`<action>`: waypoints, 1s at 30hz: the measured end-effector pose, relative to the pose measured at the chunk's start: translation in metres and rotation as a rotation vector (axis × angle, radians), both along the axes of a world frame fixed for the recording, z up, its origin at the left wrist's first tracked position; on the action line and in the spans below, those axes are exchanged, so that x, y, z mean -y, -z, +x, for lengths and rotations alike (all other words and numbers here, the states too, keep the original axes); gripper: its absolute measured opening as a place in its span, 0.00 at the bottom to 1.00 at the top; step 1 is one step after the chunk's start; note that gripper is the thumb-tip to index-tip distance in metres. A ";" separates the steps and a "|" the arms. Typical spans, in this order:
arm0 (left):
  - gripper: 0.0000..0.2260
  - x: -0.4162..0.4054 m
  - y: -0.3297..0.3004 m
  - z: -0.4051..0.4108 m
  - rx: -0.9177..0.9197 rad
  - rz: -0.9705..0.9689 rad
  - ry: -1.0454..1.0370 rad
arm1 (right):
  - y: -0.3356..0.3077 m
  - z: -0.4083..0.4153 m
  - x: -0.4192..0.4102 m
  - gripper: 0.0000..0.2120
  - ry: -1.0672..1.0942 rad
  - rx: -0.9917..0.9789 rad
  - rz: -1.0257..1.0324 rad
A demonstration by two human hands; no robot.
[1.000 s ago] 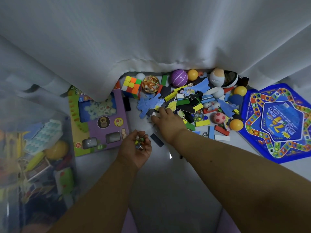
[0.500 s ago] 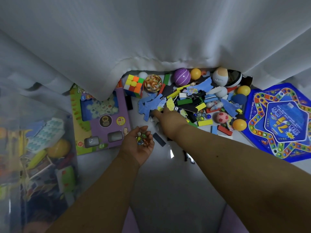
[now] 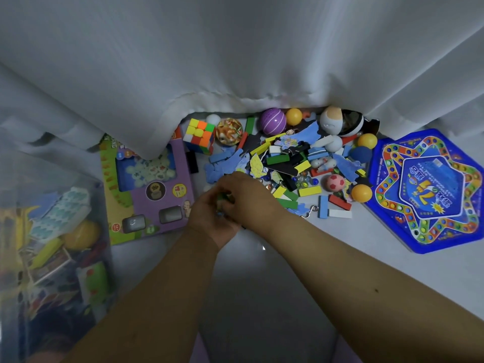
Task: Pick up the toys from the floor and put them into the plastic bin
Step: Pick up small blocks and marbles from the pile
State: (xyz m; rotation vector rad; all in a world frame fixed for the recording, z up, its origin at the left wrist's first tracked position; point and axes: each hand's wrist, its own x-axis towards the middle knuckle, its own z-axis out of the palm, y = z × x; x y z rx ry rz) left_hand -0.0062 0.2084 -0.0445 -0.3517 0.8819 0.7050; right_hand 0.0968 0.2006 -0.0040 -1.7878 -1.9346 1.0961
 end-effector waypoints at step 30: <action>0.15 0.005 0.009 0.006 -0.146 -0.088 0.094 | 0.071 0.083 0.005 0.29 -0.082 0.713 -0.028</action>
